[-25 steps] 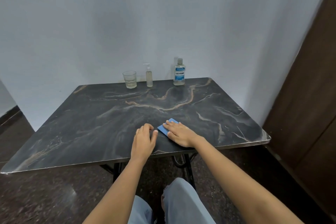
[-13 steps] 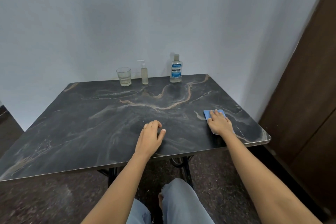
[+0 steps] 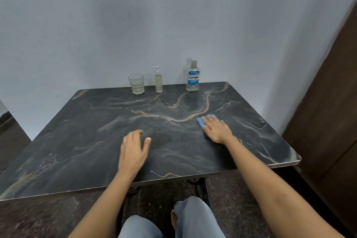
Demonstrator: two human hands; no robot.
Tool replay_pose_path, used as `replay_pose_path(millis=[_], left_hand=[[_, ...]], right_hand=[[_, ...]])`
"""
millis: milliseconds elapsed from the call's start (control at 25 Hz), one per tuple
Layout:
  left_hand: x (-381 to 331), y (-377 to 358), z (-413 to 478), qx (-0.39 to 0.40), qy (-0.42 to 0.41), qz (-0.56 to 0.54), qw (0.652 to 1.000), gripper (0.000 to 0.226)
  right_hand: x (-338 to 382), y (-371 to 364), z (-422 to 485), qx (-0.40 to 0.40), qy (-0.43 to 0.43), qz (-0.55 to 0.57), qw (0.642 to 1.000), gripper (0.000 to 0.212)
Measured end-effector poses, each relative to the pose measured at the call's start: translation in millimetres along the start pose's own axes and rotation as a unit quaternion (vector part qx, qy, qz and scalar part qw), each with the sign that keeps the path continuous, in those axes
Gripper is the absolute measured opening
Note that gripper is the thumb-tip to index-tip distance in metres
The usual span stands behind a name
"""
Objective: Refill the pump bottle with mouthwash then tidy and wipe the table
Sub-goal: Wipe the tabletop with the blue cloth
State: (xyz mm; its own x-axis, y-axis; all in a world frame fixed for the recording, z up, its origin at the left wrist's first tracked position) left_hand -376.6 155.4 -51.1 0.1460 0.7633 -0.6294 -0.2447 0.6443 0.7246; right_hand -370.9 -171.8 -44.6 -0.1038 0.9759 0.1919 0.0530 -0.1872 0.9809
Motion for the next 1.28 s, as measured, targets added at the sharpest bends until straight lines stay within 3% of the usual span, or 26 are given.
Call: replay_pose_path(millis=[160,280,360,440,600,680,760,840,880,920,1000,1120,1200,1280], left_hand=[[60,40,25,-0.046,0.064,0.036,0.996,0.040],[83,46,33,-0.048,0.120,0.029,0.991,0.043],[84,41,35,-0.032,0.128,0.033,0.991,0.044],[83,37,36,-0.019,0.110,0.047,0.993,0.044],[84,37,34,-0.022,0.098,0.030,0.995,0.039],[83,37,35,-0.022,0.099,0.027,0.995,0.038],[83,37,35,-0.023,0.100,0.031,0.994,0.037],[84,38,36,-0.026,0.102,0.037,0.994,0.035],[84,38,36,-0.026,0.106,0.037,0.993,0.033],[83,38,36,-0.025,0.108,0.036,0.993,0.032],[82,39,36,-0.025,0.110,0.030,0.993,0.029],[83,40,33,-0.026,0.119,0.014,0.992,0.027],[83,40,34,-0.027,0.121,0.007,0.992,0.026],[82,40,34,-0.029,0.121,0.003,0.992,0.026]], right_hand=[[-40,6,6,-0.052,-0.140,0.026,0.988,0.054],[-25,7,23,-0.037,-0.167,0.034,0.985,0.054],[1,4,40,-0.009,-0.104,0.012,0.994,0.054],[35,-5,50,0.013,0.016,-0.028,0.999,0.053],[43,2,43,0.060,0.268,-0.004,0.961,0.051],[11,10,46,0.034,0.216,0.005,0.976,0.051],[-14,9,52,-0.005,0.044,-0.010,0.999,0.052],[1,1,67,-0.029,-0.076,-0.006,0.997,0.054],[20,-3,76,-0.031,-0.085,0.003,0.996,0.055],[43,-6,82,-0.022,-0.063,0.009,0.998,0.055],[89,-17,87,0.017,0.063,-0.006,0.998,0.055],[108,-20,72,0.056,0.245,0.006,0.968,0.052],[90,-14,65,0.038,0.239,0.019,0.970,0.051],[71,-11,52,0.009,0.129,0.009,0.992,0.051]])
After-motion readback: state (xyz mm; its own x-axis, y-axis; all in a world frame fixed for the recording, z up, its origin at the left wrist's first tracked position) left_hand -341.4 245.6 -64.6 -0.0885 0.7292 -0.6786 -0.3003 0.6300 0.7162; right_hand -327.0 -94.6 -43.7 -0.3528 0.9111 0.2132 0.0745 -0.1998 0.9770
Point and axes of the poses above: each hand's wrist, its own z-axis towards the middle knuckle, its own y-axis out of the back of the hand, x = y × z, the point moved 1 cm from there along z, towards the middle knuckle, and after that the axes turned 15 degrees about y, right-handed, at the moved point
